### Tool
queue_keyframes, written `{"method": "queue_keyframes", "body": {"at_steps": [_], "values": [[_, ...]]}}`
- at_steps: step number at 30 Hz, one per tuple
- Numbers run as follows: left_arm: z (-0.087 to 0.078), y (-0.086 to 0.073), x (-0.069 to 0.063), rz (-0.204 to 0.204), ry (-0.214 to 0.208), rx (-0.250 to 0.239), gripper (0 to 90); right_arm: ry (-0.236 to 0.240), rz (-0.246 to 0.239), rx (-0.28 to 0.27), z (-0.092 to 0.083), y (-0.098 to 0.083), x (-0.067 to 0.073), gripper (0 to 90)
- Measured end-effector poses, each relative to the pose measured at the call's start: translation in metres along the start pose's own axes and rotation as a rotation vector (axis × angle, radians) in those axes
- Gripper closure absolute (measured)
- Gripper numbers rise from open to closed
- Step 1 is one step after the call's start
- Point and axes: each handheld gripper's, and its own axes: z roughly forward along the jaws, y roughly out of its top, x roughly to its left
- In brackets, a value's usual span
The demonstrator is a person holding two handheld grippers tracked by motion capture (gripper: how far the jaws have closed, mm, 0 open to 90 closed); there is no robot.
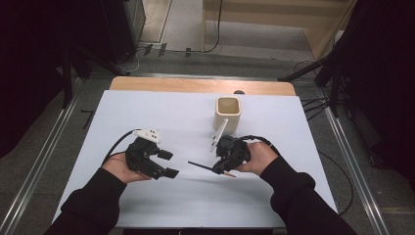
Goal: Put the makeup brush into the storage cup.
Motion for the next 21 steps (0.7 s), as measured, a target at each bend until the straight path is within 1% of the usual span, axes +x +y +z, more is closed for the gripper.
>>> {"method": "queue_keyframes", "body": {"at_steps": [1,2,3,4,6,7,8,9,10,11,12,14,15,16,18,19,21], "values": [[0.0,0.0,0.0,0.0,0.0,0.0,26.8,-0.001,-0.007,0.004,0.0,0.001,0.0,84.4],[0.002,0.001,0.0,0.006,-0.006,0.017,27.1,-0.002,-0.014,0.003,0.001,0.002,0.0,84.4],[0.002,0.001,0.0,0.006,-0.006,0.017,27.4,-0.002,-0.014,0.003,0.001,0.002,0.0,84.4],[0.005,0.002,0.0,0.001,-0.006,0.021,27.7,0.0,-0.024,0.007,0.0,0.004,0.002,84.5],[0.008,0.003,0.0,-0.005,-0.014,0.028,27.9,-0.002,-0.03,0.003,0.0,0.005,0.002,84.4],[0.009,0.004,0.0,0.001,-0.017,0.034,28.1,-0.005,-0.04,0.006,0.0,0.006,0.003,84.5],[0.01,0.004,0.0,-0.007,-0.016,0.034,28.0,-0.012,-0.057,0.012,0.0,0.009,0.005,84.5],[0.01,0.005,0.001,-0.011,-0.013,0.038,28.0,-0.012,-0.057,0.012,0.0,0.009,0.005,84.5],[0.011,0.005,0.001,-0.023,-0.018,0.037,27.8,-0.011,-0.052,0.021,0.0,0.01,0.006,84.4],[0.012,0.005,0.002,-0.025,-0.022,0.037,28.0,-0.015,-0.065,0.014,0.001,0.011,0.006,84.4],[0.013,0.005,0.002,-0.02,-0.027,0.039,28.6,-0.012,-0.074,0.016,0.001,0.012,0.006,84.5],[0.014,0.005,0.002,-0.023,-0.039,0.04,29.7,-0.014,-0.085,0.025,0.002,0.014,0.008,84.5],[0.015,0.006,0.001,-0.025,-0.04,0.041,29.9,-0.016,-0.097,0.021,0.003,0.015,0.008,84.5],[0.017,0.006,0.001,-0.023,-0.051,0.046,30.4,-0.016,-0.113,0.016,0.004,0.017,0.009,84.4],[0.018,0.006,0.001,-0.028,-0.05,0.04,30.6,-0.017,-0.11,0.023,0.004,0.019,0.01,84.5],[0.019,0.007,0.003,-0.04,-0.065,0.04,31.0,-0.015,-0.117,0.023,0.005,0.02,0.011,84.4],[0.02,0.007,0.003,-0.043,-0.069,0.036,33.2,-0.017,-0.124,0.023,0.005,0.02,0.011,84.4]]}}
